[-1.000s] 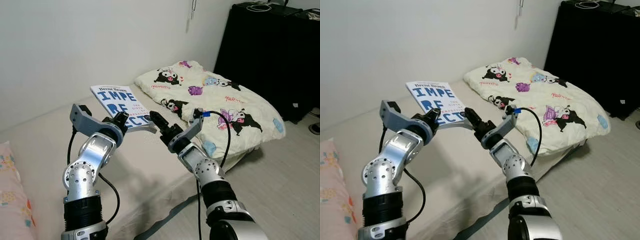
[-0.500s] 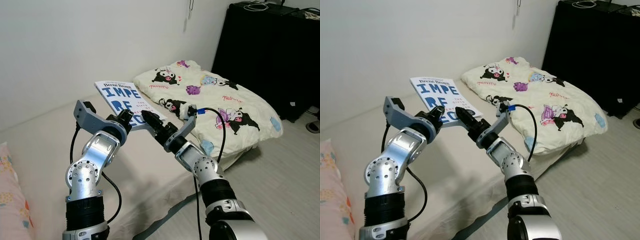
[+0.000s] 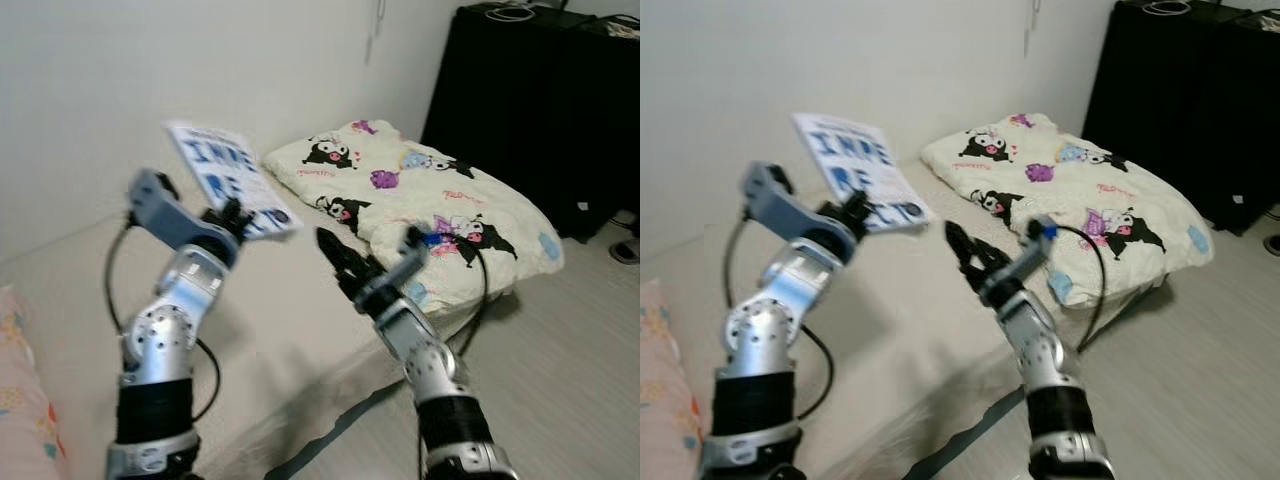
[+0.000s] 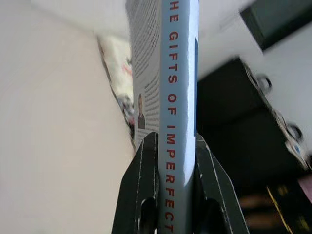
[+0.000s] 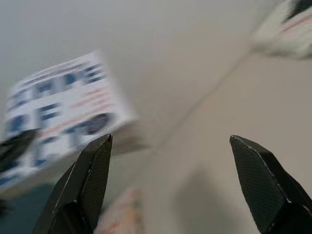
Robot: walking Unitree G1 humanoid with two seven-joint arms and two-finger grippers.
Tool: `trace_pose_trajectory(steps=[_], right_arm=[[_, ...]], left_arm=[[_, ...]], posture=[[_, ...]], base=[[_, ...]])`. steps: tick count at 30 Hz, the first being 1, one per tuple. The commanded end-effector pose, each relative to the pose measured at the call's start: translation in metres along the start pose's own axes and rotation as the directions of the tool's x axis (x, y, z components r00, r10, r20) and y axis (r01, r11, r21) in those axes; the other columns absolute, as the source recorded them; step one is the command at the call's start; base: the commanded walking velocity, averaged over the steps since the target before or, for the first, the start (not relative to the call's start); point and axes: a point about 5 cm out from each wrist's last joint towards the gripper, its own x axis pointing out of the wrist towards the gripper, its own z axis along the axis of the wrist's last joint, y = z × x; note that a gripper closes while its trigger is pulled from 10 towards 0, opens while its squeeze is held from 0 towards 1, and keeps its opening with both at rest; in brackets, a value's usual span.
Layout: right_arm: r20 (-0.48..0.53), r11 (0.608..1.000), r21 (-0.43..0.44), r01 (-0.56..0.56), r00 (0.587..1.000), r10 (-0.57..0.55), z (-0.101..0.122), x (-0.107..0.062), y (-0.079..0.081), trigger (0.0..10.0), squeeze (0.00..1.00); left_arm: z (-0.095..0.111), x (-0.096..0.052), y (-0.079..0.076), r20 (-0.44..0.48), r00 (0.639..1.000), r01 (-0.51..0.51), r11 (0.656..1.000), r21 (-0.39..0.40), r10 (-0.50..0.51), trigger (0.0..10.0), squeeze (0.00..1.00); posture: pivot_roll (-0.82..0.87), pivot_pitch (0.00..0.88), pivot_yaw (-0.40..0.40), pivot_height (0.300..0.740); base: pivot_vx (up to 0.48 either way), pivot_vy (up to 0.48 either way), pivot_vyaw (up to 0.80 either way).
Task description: Clean up the room
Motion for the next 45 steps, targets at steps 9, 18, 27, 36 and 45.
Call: trace_pose_trajectory(steps=[9,18,27,36,45], right_arm=[[-0.008,0.957,-0.28,0.078,0.997,-0.083,-0.001,-0.016,-0.005,10.0,0.0],[-0.157,0.932,-0.362,-0.005,0.986,-0.055,-0.025,-0.016,0.005,10.0,0.0],[-0.142,0.808,-0.588,-0.01,0.986,-0.091,-0.028,-0.025,-0.004,10.0,0.0],[-0.147,0.763,-0.646,-0.019,0.984,-0.099,-0.03,-0.031,-0.008,10.0,0.0],[-0.164,0.735,-0.676,-0.052,0.983,-0.081,-0.037,-0.035,-0.007,10.0,0.0]], left_arm=[[0.001,-0.002,0.008,0.12,0.992,-0.013,0.893,0.45,-0.046,10.0,0.0],[-0.047,-0.013,0.045,-0.118,0.993,0.045,0.829,0.558,0.026,10.0,0.0],[-0.068,-0.027,0.083,-0.179,0.983,0.112,0.656,0.746,0.036,10.0,0.0],[-0.075,-0.034,0.103,-0.183,0.977,0.06,0.688,0.723,0.107,10.0,0.0],[-0.078,-0.042,0.107,-0.182,0.978,0.052,0.726,0.686,0.102,10.0,0.0]], posture=[[-0.05,0.112,0.002,0.74],[-0.04,0.109,-0.005,0.74],[-0.04,0.099,-0.006,0.74],[-0.05,0.079,0.0,0.74],[-0.05,0.067,-0.003,0.74]], base=[[0.0,0.0,0.0],[0.0,0.0,0.0],[0.0,0.0,0.0],[0.0,0.0,0.18],[0.0,0.0,0.8]])
